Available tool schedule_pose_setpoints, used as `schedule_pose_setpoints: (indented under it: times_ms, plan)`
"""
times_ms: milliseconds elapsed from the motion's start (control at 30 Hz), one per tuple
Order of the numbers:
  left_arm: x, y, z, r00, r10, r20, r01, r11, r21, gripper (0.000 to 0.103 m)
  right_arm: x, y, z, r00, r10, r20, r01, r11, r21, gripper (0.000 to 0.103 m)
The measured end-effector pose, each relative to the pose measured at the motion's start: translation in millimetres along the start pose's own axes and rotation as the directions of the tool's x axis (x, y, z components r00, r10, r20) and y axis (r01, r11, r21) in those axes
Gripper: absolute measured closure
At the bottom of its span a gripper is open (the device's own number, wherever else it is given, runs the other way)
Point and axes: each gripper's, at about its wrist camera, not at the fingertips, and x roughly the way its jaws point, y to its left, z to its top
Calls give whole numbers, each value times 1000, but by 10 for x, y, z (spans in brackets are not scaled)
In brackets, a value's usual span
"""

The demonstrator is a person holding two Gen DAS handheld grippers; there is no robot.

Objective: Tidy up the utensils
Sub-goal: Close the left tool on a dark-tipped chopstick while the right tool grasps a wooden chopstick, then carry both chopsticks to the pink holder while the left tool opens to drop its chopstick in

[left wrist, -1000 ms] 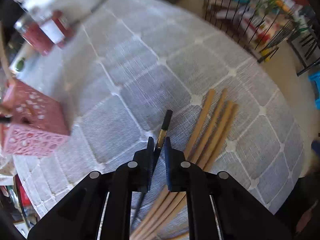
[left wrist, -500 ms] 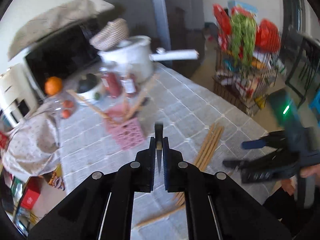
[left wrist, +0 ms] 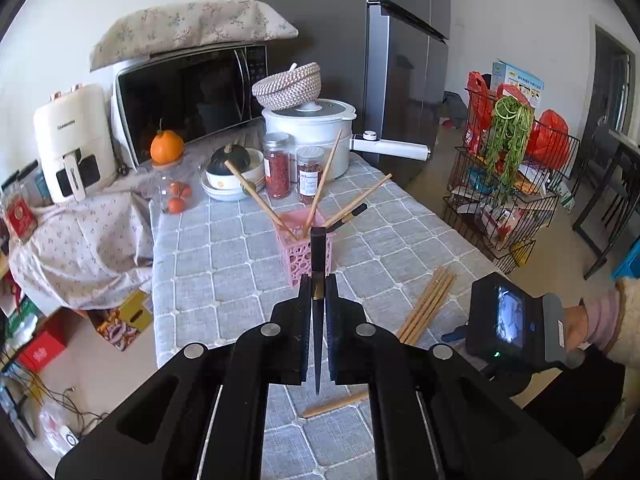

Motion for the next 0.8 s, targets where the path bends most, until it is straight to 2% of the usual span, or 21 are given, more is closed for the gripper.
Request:
schedule_pose_setpoints:
  times_ms: [33, 67, 100, 300, 400, 567, 800]
  plan:
    - [5, 11, -8, 1000, -3, -2, 3, 1000, -7, 97, -10, -45, -33, 1000, 23, 15, -23, 999, 23, 42]
    - [15, 15, -17, 1000, -5, -5, 5, 1000, -13, 97, -29, -56, -55, 999, 28, 28, -29, 999, 22, 52]
    - [24, 20, -25, 1000, -6, -7, 6, 1000, -21, 97, -54, -67, -78, 999, 33, 40, -34, 999, 19, 67]
    - [1, 15, -33, 1000, -9, -8, 9, 999, -46, 97, -141, -96, -123, 998, 1, 60, -5, 998, 63, 97]
    - [-63, 10, -17, 1000, 0, -1, 0, 999, -43, 97, -348, -94, -109, 992, 14, 124, -27, 994, 107, 97]
    - [-169, 22, 25, 1000, 4, 17, -3, 999, -51, 97, -780, -19, -42, 985, 17, 174, -33, 996, 89, 97]
    - [-276, 18, 98, 999, 4, 47, -1, 998, -64, 97, -1421, -52, 103, 951, -21, 309, -17, 993, 119, 97]
